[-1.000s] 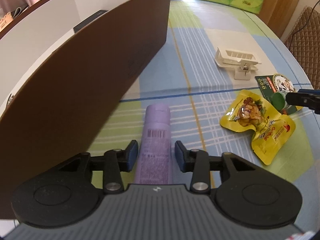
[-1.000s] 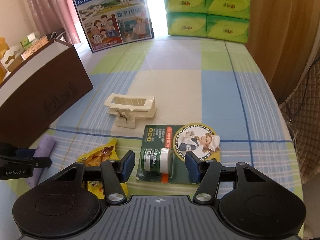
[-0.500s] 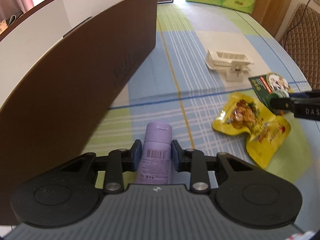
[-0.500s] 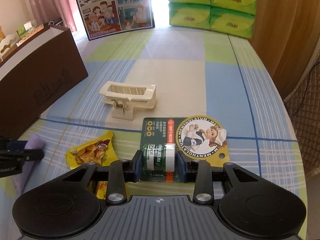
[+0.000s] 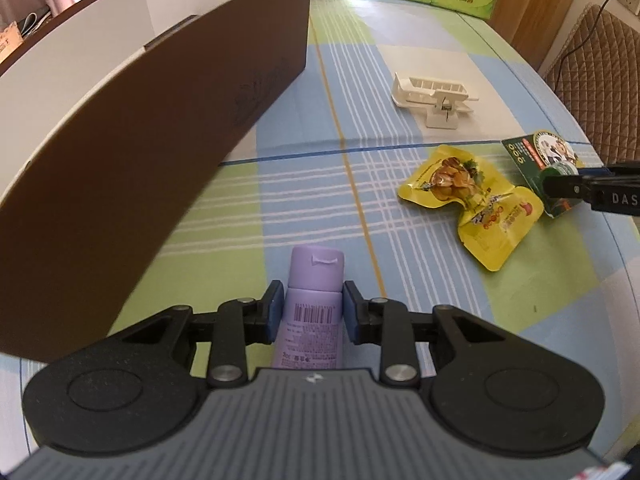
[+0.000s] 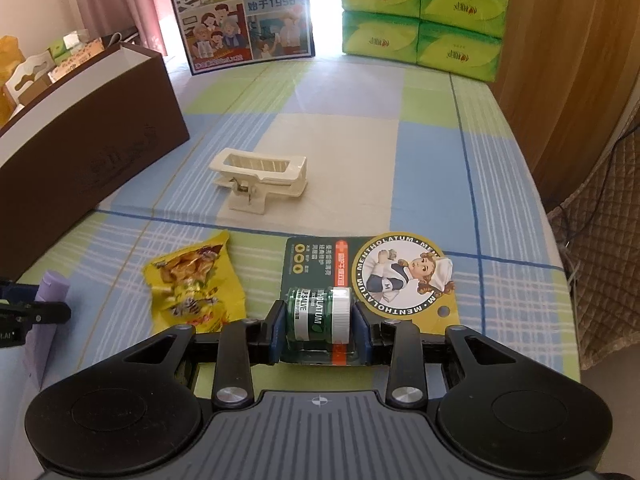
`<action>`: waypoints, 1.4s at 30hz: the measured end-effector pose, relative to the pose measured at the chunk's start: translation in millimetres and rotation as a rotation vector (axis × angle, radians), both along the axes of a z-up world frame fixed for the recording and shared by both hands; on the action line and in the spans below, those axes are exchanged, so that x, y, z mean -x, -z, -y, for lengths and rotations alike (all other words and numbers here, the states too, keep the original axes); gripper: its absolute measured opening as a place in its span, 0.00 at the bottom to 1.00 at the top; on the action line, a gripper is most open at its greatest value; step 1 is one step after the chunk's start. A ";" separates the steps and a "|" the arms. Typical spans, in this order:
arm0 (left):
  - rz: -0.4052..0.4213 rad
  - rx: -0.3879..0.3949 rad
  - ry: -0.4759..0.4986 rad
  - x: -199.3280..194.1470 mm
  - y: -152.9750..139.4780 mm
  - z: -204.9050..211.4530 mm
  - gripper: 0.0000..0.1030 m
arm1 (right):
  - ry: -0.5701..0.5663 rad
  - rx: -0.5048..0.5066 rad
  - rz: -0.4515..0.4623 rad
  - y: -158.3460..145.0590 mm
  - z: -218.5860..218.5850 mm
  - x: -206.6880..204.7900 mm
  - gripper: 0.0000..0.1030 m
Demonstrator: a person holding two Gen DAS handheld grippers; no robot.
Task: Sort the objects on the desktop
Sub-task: 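Lift the purple tube and green ointment card off the table with both tools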
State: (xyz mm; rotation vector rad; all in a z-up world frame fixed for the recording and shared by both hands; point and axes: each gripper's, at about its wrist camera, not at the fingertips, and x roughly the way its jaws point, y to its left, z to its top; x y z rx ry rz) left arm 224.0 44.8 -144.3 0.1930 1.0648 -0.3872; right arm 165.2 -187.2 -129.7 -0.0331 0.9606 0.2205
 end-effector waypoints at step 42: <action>0.092 0.075 -0.161 92.1 -49.0 -66.8 0.25 | -0.159 -0.026 0.066 -37.2 -34.6 69.1 0.31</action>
